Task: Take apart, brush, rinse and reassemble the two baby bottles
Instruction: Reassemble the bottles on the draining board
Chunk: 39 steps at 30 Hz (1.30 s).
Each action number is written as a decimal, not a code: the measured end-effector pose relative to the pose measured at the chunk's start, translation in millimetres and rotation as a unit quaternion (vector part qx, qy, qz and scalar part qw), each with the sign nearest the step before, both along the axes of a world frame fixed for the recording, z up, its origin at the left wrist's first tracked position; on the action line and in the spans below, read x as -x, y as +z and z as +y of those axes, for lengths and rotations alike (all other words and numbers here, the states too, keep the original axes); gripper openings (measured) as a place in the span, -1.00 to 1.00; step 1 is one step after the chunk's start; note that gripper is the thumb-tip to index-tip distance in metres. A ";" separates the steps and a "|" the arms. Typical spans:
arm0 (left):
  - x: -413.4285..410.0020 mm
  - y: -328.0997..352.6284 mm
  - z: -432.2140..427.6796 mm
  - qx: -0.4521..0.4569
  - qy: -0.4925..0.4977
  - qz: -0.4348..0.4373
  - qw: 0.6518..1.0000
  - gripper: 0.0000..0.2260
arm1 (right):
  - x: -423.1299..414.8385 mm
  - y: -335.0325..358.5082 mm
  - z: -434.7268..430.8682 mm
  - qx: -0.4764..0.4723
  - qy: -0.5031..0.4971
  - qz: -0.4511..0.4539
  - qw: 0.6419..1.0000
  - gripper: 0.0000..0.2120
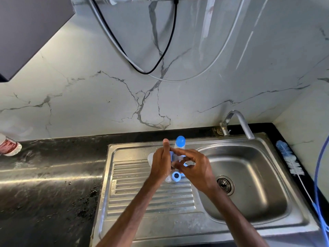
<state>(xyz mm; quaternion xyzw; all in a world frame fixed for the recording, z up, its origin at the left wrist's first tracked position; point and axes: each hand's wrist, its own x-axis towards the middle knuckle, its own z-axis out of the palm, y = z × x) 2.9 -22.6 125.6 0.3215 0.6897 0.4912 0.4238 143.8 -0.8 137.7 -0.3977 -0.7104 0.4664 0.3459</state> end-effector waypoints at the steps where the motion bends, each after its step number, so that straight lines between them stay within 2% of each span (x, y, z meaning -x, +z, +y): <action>1: 0.5 0.1 0.5 -0.004 -0.001 0.007 1.000 -0.36 | 1.8 -2.9 -1.2 -0.014 -0.001 -0.011 1.000 -0.57; 7: 1.1 -11.1 -1.9 -0.014 0.075 0.059 0.995 -0.44 | 13.1 -18.6 -4.1 -0.104 -0.016 -0.008 0.994 -0.78; 11: 1.3 -20.0 2.9 -0.005 0.089 0.051 0.995 -0.42 | 20.2 -34.6 -3.2 -0.208 -0.005 -0.083 0.975 -0.85; 12: 3.4 -21.4 4.5 0.007 0.077 0.058 0.995 -0.40 | 21.0 -37.9 -2.3 -0.207 -0.004 -0.080 0.975 -0.85; 14: 11.5 -23.6 8.7 0.042 0.015 0.079 0.996 -0.35 | 21.4 -41.6 6.3 -0.113 -0.009 -0.035 0.993 -0.83; 16: 26.9 -26.4 11.3 0.059 -0.013 0.087 0.994 -0.33 | 17.8 -44.0 20.6 0.045 -0.037 0.022 0.998 -0.75; 17: 36.4 -27.4 11.2 0.060 0.000 0.101 0.993 -0.36 | 13.9 -45.6 28.3 0.119 -0.055 0.053 0.990 -0.73; 19: 58.9 -36.4 13.6 0.066 0.026 0.193 0.979 -0.50 | 4.3 -54.6 43.1 0.240 -0.076 0.118 0.961 -0.77; 21: 77.9 -51.4 18.2 0.094 0.006 0.267 0.959 -0.63 | -3.6 -64.8 50.5 0.313 -0.073 0.157 0.934 -0.71; 22: 83.8 -60.1 20.4 0.114 -0.023 0.280 0.953 -0.63 | -5.7 -69.2 51.3 0.339 -0.070 0.169 0.923 -0.68; 25: 88.5 -84.5 30.1 0.206 -0.120 0.333 0.912 -0.41 | -4.9 -81.2 51.1 0.392 -0.067 0.187 0.898 -0.61; 27: 85.8 -95.1 35.0 0.271 -0.150 0.361 0.880 -0.29 | -3.5 -86.0 49.9 0.408 -0.061 0.187 0.892 -0.53; 29: 84.8 -104.2 40.3 0.302 -0.160 0.362 0.867 -0.31 | -2.0 -89.3 50.1 0.425 -0.051 0.195 0.883 -0.48; 34: 89.7 -104.8 44.8 0.267 -0.160 0.338 0.888 -0.53 | 0.4 -86.0 53.0 0.471 -0.006 0.230 0.852 -0.37; 37: 96.9 -80.6 41.8 0.192 -0.097 0.297 0.931 -0.57 | -0.7 -80.1 56.5 0.472 0.052 0.260 0.841 -0.45; 39: 99.7 -60.2 36.8 0.135 -0.052 0.229 0.963 -0.59 | 0.7 -73.8 58.0 0.447 0.064 0.258 0.854 -0.54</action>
